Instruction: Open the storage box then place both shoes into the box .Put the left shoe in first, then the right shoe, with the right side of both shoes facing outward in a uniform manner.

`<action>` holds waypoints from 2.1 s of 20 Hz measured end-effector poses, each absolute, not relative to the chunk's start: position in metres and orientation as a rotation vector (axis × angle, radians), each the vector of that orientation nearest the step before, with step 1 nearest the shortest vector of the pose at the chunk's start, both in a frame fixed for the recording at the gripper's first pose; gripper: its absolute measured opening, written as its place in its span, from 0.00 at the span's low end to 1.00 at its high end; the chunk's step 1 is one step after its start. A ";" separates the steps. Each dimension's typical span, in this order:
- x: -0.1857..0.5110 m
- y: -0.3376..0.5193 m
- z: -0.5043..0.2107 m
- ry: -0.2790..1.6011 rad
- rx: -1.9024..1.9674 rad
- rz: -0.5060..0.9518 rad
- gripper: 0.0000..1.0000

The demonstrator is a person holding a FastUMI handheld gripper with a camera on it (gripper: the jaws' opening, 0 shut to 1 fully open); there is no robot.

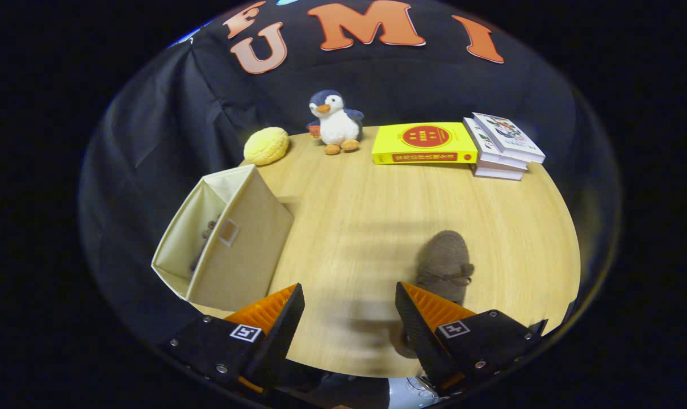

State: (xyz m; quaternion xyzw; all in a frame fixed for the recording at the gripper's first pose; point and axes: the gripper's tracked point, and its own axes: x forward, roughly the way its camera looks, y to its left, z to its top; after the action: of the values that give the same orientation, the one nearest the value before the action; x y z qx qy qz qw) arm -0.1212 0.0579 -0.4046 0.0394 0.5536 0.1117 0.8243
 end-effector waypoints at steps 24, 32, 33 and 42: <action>-0.090 -0.060 -0.526 1.014 0.054 -0.037 0.14; -0.089 -0.060 -0.497 1.030 0.108 -0.125 0.05; -0.086 -0.059 -0.488 1.025 0.119 -0.135 0.05; -0.054 0.010 -0.412 0.980 0.219 -0.097 0.05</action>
State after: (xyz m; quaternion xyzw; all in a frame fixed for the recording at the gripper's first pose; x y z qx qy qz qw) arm -0.0545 0.0098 -0.4116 0.1050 0.4696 -0.0465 0.8754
